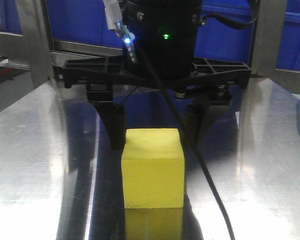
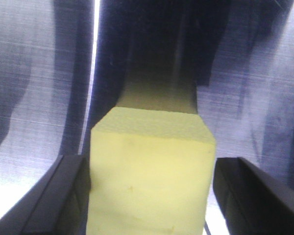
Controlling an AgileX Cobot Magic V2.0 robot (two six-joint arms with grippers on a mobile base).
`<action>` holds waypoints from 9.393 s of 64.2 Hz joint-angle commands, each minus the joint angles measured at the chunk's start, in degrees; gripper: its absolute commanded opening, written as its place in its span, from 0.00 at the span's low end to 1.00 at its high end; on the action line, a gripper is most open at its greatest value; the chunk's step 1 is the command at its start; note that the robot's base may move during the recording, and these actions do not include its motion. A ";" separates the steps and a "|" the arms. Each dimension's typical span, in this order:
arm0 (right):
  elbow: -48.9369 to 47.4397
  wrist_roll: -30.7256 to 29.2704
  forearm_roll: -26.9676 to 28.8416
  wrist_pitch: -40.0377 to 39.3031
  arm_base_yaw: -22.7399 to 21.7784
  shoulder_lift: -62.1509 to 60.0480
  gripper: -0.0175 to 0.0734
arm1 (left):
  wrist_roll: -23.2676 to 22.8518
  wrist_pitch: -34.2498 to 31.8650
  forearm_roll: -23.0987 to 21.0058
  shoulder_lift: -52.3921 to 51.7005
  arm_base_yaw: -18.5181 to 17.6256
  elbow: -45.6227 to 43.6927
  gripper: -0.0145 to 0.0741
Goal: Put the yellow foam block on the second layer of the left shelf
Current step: 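Close the right gripper on the yellow foam cube, then lift the cube with the right gripper and pull it back, then drive the base away from the steel table holding the cube, then drive the base to the shelf rack of blue bins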
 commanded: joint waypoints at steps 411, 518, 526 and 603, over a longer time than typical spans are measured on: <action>57.43 -49.42 6.23 -51.70 -47.88 -81.40 0.70 | -0.27 -4.67 -0.35 -1.20 0.11 1.44 0.32; 57.43 -49.42 6.23 -51.70 -47.88 -81.40 0.70 | -0.27 -4.67 -0.35 -1.20 0.11 1.44 0.32; 57.43 -49.42 6.23 -51.70 -47.88 -81.40 0.70 | -0.27 -4.67 -0.35 -1.20 0.11 1.44 0.32; 57.43 -49.42 6.23 -51.75 -47.88 -81.40 0.70 | -0.27 -4.67 -0.35 -1.20 0.11 1.44 0.32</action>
